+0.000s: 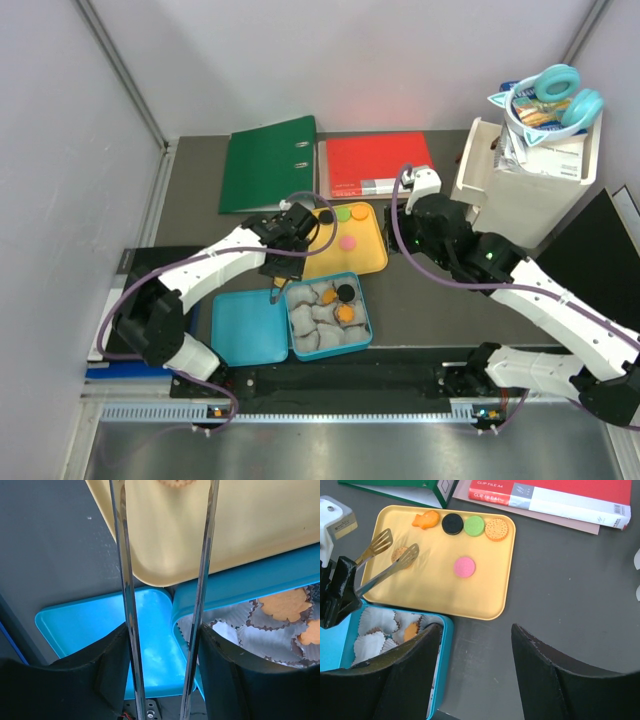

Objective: Pack the cookies

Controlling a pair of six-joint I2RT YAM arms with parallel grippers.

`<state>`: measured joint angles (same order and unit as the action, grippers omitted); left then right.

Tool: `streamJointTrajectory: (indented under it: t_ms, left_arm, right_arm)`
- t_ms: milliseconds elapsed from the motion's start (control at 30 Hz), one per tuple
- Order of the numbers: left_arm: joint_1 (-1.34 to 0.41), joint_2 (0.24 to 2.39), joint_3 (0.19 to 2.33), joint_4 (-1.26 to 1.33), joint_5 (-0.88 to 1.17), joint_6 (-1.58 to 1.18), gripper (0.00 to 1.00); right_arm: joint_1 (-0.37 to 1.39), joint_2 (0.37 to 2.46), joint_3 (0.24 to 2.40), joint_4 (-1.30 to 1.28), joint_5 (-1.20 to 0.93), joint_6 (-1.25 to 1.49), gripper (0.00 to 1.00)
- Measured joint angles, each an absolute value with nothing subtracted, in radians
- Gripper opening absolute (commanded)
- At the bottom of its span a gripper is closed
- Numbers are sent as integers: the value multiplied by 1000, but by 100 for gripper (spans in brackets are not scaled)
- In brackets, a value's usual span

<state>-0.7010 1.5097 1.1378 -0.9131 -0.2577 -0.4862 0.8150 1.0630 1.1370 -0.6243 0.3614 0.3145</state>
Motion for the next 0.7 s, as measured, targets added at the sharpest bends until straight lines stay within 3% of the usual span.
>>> streamJointTrajectory:
  t_ms: [300, 700]
  left_arm:
    - [-703, 1461, 1120, -928, -235, -492, 50]
    - [-708, 1403, 1131, -1003, -255, -491, 34]
  right_arm:
    - [815, 1079, 1137, -619, 347, 313, 59]
    - [815, 1124, 1147, -607, 329, 306, 59]
